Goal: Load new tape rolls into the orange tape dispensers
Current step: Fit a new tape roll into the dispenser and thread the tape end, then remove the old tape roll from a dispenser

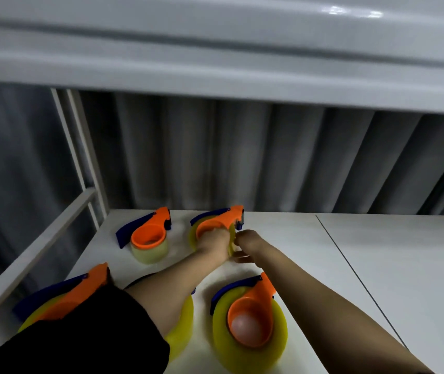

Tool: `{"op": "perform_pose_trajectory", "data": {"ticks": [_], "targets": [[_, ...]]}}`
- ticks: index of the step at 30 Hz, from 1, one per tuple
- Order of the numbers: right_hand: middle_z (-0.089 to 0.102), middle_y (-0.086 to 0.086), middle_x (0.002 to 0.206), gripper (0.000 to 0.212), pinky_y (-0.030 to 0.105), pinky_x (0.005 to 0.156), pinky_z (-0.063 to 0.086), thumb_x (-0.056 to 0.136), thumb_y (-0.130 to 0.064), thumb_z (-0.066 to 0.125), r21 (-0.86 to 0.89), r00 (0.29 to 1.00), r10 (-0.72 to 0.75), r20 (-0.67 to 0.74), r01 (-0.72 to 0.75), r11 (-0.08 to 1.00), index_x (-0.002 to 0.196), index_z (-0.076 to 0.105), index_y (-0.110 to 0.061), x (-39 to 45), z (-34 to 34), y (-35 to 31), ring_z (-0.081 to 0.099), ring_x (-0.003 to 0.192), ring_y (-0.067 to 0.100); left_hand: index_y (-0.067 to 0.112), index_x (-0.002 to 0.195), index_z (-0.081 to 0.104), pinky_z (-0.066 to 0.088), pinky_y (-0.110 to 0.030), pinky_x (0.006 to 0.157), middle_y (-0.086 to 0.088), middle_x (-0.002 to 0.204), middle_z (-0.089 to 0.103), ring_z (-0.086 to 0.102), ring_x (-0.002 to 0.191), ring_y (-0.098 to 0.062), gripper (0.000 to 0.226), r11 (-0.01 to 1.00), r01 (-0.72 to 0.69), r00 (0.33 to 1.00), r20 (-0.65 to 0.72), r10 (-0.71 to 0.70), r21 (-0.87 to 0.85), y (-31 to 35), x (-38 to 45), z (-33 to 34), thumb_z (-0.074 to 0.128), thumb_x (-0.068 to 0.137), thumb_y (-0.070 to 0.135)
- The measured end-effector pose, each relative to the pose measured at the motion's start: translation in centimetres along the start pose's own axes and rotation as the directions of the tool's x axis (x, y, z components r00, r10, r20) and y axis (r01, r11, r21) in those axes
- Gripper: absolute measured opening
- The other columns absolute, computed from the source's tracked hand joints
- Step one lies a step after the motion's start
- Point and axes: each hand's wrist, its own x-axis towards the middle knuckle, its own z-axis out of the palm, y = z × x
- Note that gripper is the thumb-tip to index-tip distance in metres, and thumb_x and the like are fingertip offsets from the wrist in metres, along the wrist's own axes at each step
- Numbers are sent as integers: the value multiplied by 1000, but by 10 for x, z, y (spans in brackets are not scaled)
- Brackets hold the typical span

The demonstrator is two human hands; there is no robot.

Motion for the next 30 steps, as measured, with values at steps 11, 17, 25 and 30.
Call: {"op": "perform_pose_trajectory", "data": {"ticks": [11,17,25,30], "targets": [[65,20,112,28,36,82,54,95,-12,38,-128,1000,16,9,-15,992,113,58,-1,21,7,8,63,103,32,4,114,58,49,-30,81,-13,117,63,61,106,-27,26,978,94,996,-22,-91,184,17,5,11,43,94,-2],[65,20,109,30,39,92,53,94,-15,38,-210,1000,-19,24,24,977,110,60,-3,23,4,14,62,104,32,4,115,56,50,-31,81,-13,117,62,62,107,-27,25,977,122,992,-35,-118,175,17,9,17,44,94,0],[62,20,116,30,37,89,52,98,-16,38,-317,996,-59,67,77,945,119,55,-4,12,-4,11,61,99,28,15,131,47,37,-36,104,-8,131,54,50,123,-27,43,963,161,987,-42,-156,218,7,14,21,58,90,18],[62,15,118,36,36,86,52,98,-27,41,-453,980,-176,-88,118,884,124,56,-7,4,-9,4,61,105,31,14,113,56,47,-30,73,-6,108,64,61,98,-24,33,990,66,996,-61,-59,123,-8,9,2,56,88,35]]}}
